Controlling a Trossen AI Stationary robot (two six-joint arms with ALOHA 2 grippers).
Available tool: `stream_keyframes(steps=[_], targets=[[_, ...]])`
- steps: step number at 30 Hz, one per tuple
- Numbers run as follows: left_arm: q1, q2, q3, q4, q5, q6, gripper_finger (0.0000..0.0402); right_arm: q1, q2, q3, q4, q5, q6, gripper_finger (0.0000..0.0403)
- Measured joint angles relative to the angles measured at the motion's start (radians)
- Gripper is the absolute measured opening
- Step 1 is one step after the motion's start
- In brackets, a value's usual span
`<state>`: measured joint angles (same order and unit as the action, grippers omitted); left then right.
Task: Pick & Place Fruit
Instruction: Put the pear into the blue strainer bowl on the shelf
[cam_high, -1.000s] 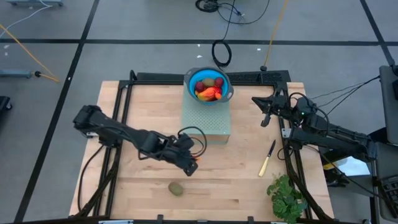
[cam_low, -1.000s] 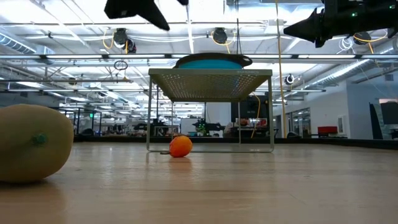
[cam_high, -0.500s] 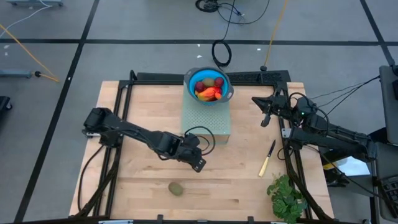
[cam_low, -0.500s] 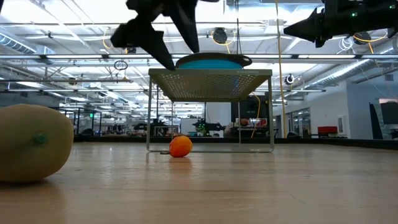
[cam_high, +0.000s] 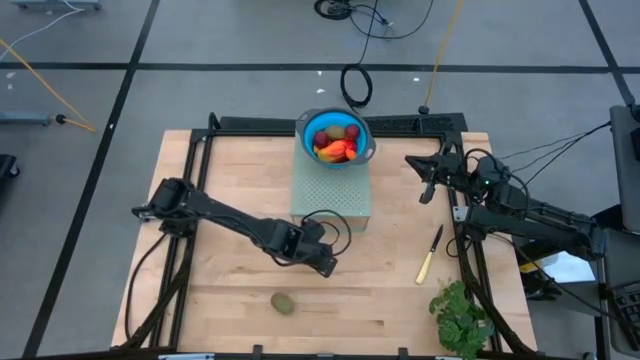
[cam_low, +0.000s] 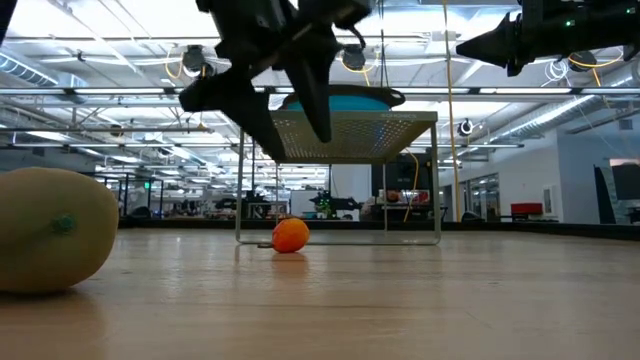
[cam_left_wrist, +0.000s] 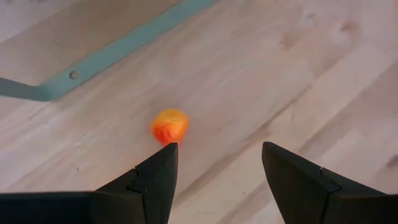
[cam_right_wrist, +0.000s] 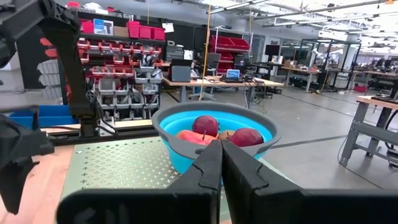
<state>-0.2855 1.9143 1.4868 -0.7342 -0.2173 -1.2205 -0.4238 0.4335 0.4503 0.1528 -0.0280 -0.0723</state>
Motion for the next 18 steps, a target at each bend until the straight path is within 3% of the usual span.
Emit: stream_keyframes(steps=[18], targets=[[0.002,0.089,0.0,-0.011,-0.046,0.023,0.0234,0.0,0.0,0.0,0.0,0.0,0.0,0.0004]])
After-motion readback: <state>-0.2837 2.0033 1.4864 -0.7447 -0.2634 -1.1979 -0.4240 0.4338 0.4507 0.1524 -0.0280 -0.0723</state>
